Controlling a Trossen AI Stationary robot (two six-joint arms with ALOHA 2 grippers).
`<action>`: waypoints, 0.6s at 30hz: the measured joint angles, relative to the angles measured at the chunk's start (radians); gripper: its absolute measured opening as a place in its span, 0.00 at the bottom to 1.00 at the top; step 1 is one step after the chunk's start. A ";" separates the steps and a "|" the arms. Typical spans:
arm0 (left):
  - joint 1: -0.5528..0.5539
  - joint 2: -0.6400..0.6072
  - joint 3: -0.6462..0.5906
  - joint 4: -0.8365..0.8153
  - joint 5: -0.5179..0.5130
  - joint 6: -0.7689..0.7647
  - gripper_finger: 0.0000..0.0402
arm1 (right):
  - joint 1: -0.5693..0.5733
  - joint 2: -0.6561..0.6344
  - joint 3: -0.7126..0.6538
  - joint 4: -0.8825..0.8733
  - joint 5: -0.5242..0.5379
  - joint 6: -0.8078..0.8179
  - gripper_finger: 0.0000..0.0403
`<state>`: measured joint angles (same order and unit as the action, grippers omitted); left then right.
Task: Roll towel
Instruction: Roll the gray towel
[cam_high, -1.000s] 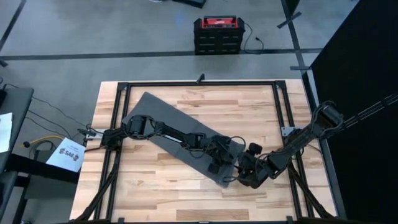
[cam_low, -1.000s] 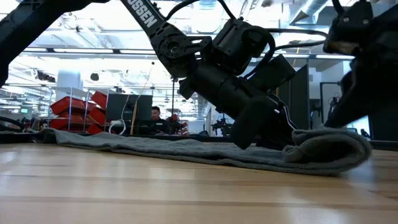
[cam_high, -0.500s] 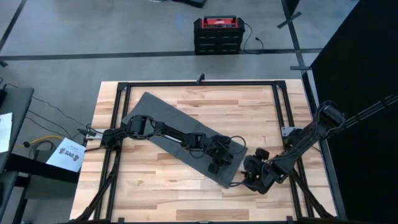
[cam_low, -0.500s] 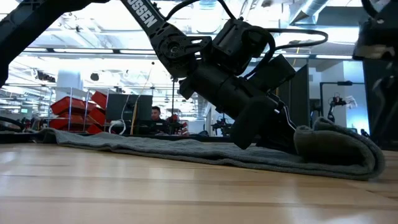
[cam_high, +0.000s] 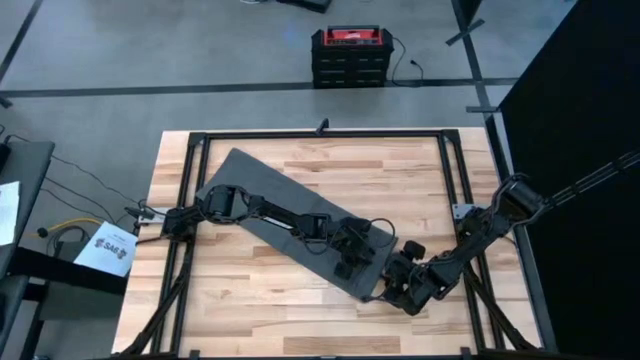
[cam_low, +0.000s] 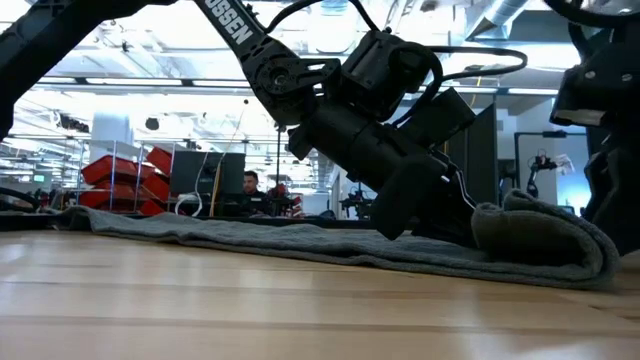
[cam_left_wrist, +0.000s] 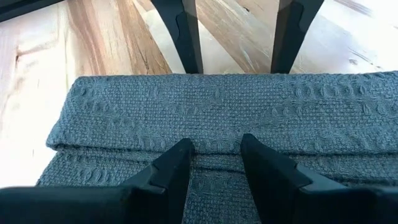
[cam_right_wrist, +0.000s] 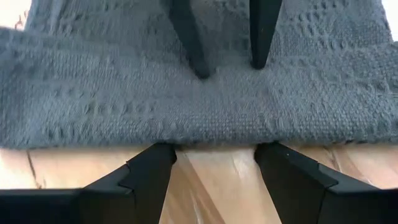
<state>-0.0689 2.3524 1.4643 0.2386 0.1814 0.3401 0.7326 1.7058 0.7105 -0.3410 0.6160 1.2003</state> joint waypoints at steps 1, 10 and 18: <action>0.000 0.000 0.000 0.000 0.000 -0.001 0.33 | -0.005 -0.001 0.000 0.001 0.006 0.000 0.56; 0.001 0.000 0.000 0.000 0.000 -0.010 0.33 | -0.042 0.003 0.020 0.023 0.010 -0.087 0.56; 0.001 0.000 0.000 0.000 0.000 -0.001 0.33 | -0.058 0.005 0.094 -0.094 0.007 -0.135 0.56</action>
<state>-0.0681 2.3524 1.4643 0.2386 0.1818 0.3389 0.6750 1.7111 0.8041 -0.4352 0.6228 1.0649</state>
